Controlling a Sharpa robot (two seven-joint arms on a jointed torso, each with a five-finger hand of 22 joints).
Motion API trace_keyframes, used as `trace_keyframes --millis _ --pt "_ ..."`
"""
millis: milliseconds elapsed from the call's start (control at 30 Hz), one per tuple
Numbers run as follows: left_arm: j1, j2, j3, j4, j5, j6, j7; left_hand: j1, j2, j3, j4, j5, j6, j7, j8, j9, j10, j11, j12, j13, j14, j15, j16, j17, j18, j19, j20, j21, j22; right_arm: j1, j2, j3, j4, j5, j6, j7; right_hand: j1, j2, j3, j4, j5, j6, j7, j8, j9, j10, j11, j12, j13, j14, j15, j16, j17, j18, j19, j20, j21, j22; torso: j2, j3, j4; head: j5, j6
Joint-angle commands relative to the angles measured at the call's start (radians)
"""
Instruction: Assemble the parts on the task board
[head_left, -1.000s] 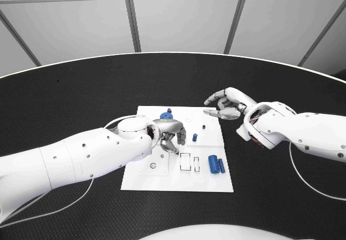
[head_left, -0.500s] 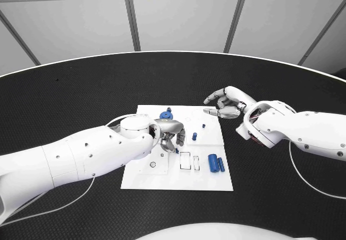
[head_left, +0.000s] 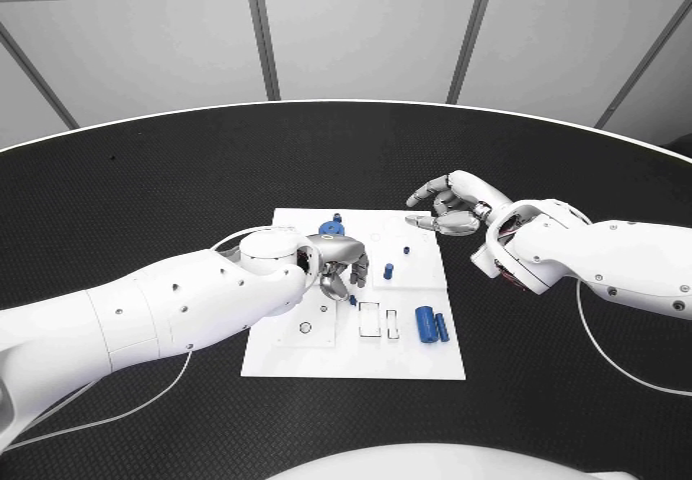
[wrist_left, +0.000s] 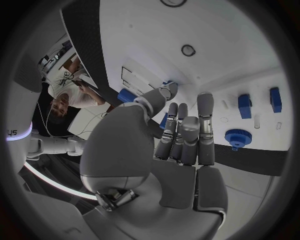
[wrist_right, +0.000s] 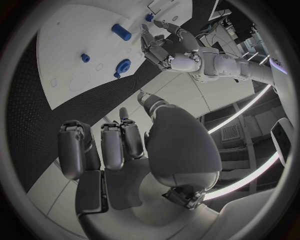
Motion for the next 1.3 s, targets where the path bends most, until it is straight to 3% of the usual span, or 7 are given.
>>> trace_keyframes --millis 33,333,433,733,1300 --pt "-0.001 0.003 -0.001 -0.006 -0.002 0.002 0.002 -0.005 0.008 0.002 -0.007 -0.003 -0.002 0.003 -0.006 -0.001 -0.009 0.001 0.007 0.002 0.009 0.002 0.007 0.008 0.013 0.001 -0.002 0.007 0.000 0.000 0.000 0.000 0.000 0.000 0.000 0.000 0.009 -0.001 0.007 0.001 0.004 0.005 -0.001 0.003 -0.001 0.004 0.000 0.005 0.078 0.059 -0.007 0.000 0.073 0.016 0.051 -0.006 -0.002 0.166 0.000 -0.0002 0.0002 -0.002 -0.003" --pt "-0.003 0.004 -0.027 -0.009 -0.015 0.009 0.006 -0.007 0.009 0.002 -0.007 -0.004 0.002 0.002 -0.004 0.000 -0.013 0.001 0.011 0.003 0.007 0.002 0.008 0.002 0.014 -0.001 -0.003 0.005 -0.003 0.000 0.000 0.000 0.000 0.000 0.001 0.000 0.009 -0.001 0.007 0.001 0.004 0.005 -0.001 0.003 -0.001 0.004 0.000 0.005 0.078 0.059 -0.007 0.000 0.073 0.016 0.051 -0.006 -0.002 0.166 0.000 0.0001 -0.0001 -0.003 -0.007" --pt "-0.003 0.005 -0.030 -0.009 -0.017 0.011 0.007 -0.008 0.009 0.002 -0.007 -0.004 0.003 0.002 -0.004 0.000 -0.014 0.001 0.013 0.004 0.007 0.002 0.009 0.002 0.014 -0.002 -0.002 0.005 -0.004 0.000 0.000 0.000 0.000 0.000 0.001 0.000 0.009 -0.001 0.007 0.001 0.004 0.005 -0.001 0.003 -0.001 0.004 0.000 0.005 0.078 0.059 -0.007 0.000 0.073 0.016 0.051 -0.006 -0.002 0.166 -0.001 -0.0004 0.0010 -0.004 -0.008" --pt "-0.004 0.007 -0.033 -0.014 -0.018 0.009 0.003 -0.011 0.009 0.001 -0.005 -0.005 0.004 0.002 -0.004 0.000 -0.015 0.001 0.016 0.004 0.009 0.002 0.010 0.005 0.013 0.000 -0.002 0.007 -0.001 0.000 0.002 0.000 -0.001 0.000 0.001 0.000 0.007 0.000 0.010 0.002 0.004 0.007 -0.001 0.005 -0.002 0.005 0.001 0.007 0.080 0.059 -0.007 0.001 0.073 0.015 0.051 -0.006 -0.002 0.167 -0.002 0.0004 0.0006 -0.004 -0.009" --pt "-0.005 0.015 -0.033 -0.014 -0.019 0.006 -0.001 -0.029 0.030 0.009 0.011 -0.006 0.024 -0.001 0.003 0.004 -0.015 -0.003 0.038 0.007 0.017 -0.001 0.019 0.008 0.009 0.014 -0.004 0.021 0.016 0.000 0.001 0.000 -0.001 0.000 0.001 0.000 0.006 0.000 0.011 0.003 0.004 0.008 -0.001 0.005 -0.002 0.005 0.001 0.007 0.080 0.059 -0.007 0.000 0.073 0.015 0.052 -0.006 0.000 0.168 -0.001 0.0001 0.0007 -0.005 -0.006"
